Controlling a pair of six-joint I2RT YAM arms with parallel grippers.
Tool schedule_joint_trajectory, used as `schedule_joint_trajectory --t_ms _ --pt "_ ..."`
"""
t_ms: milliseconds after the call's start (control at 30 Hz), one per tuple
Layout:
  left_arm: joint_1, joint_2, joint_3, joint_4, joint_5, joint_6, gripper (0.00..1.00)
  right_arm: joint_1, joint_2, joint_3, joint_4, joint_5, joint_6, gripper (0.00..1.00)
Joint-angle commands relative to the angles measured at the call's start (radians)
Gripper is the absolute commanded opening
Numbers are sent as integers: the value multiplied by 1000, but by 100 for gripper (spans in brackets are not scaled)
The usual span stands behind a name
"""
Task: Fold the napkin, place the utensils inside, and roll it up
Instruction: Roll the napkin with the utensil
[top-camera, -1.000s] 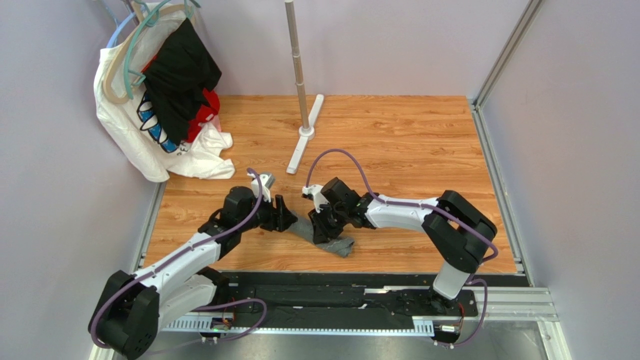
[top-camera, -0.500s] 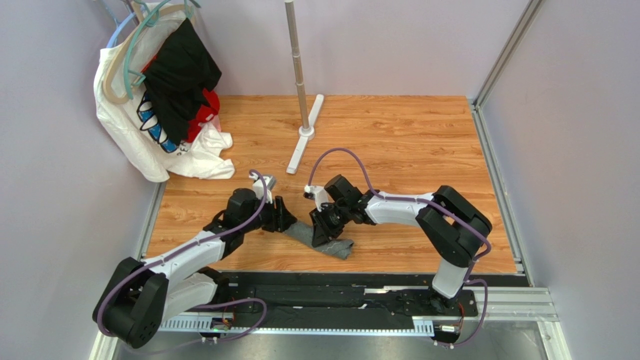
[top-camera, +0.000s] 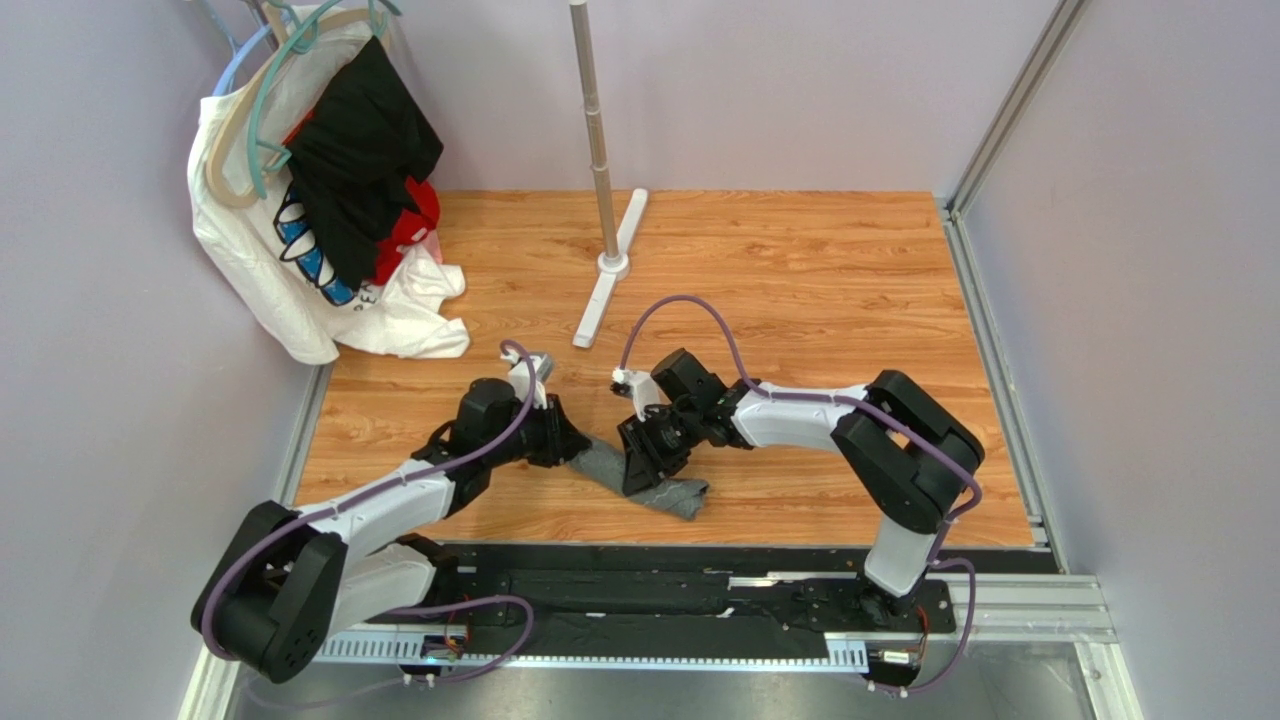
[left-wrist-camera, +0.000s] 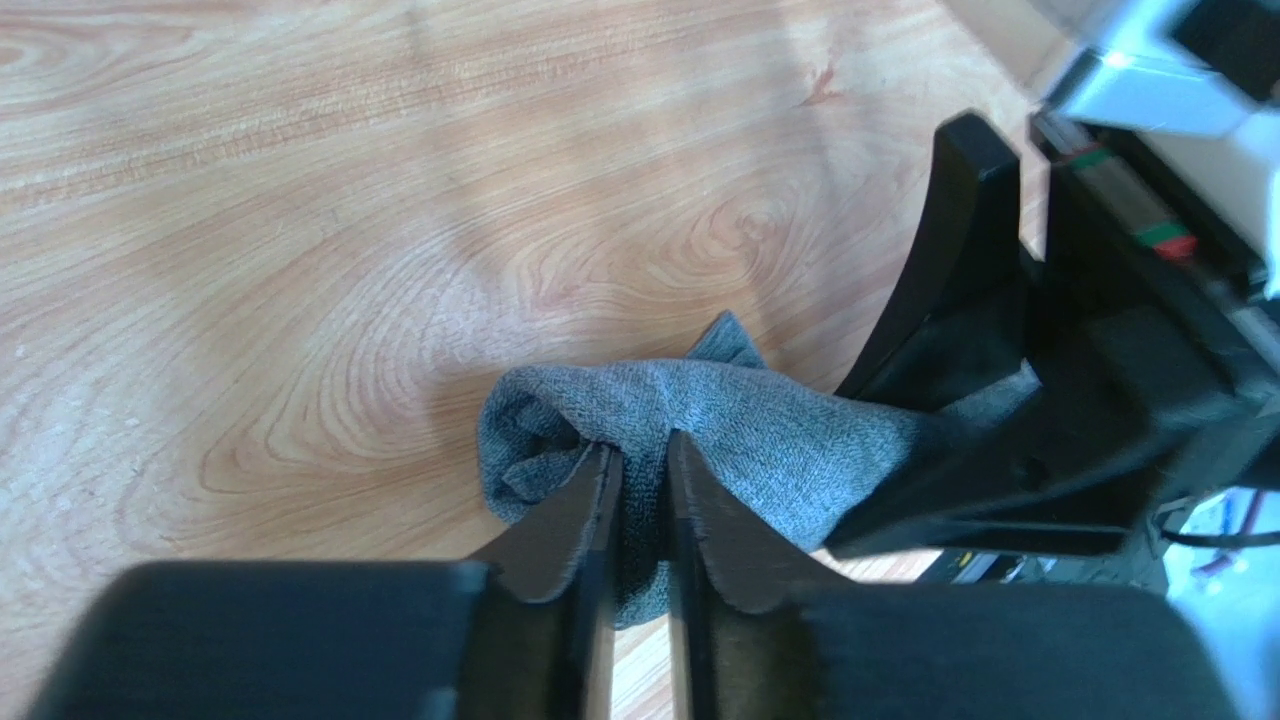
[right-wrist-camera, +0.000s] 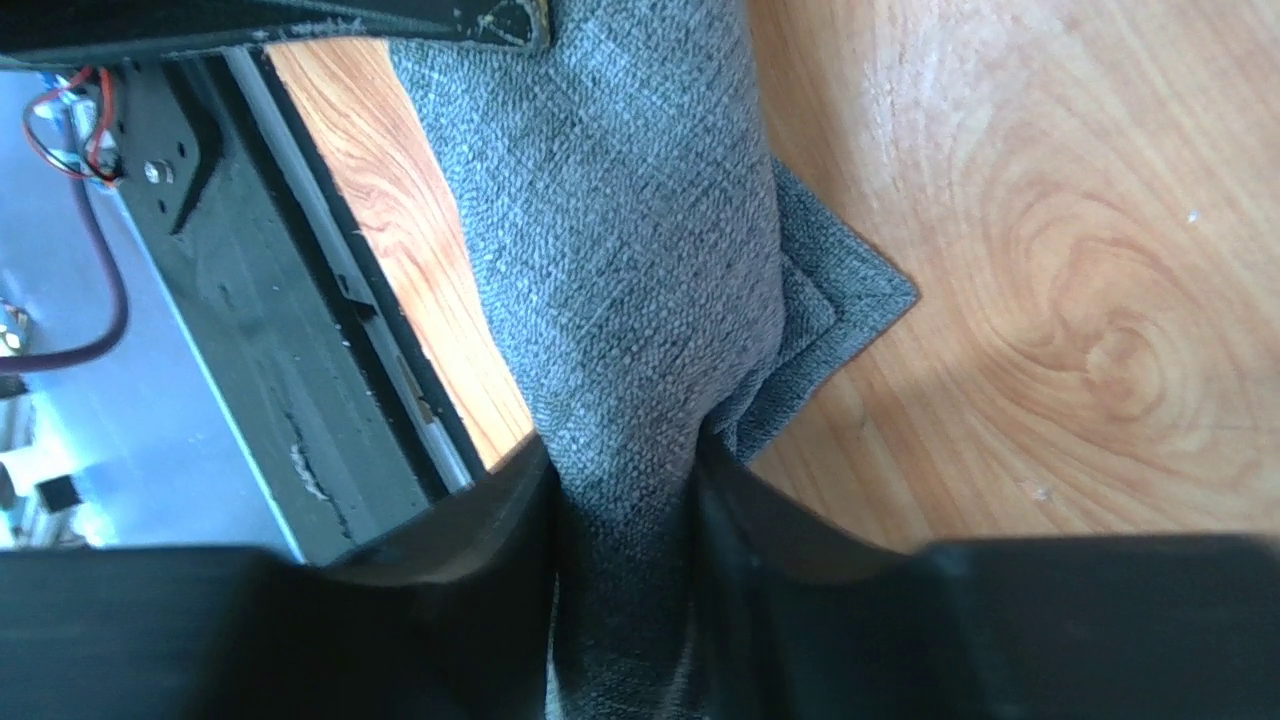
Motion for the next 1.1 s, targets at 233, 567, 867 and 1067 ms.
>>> schedule_joint_trajectory --t_ms 233,567,867,1067 --pt "3 94 47 3 40 36 0 -5 -94 6 -166 195 2 65" --pt "3 192 143 -51 92 72 0 76 -278 57 -248 571 -70 68" --pt "3 249 185 -85 116 89 0 309 -235 52 -143 798 -171 68" --pt "3 266 200 -102 122 99 0 377 -188 32 -62 898 -214 68"
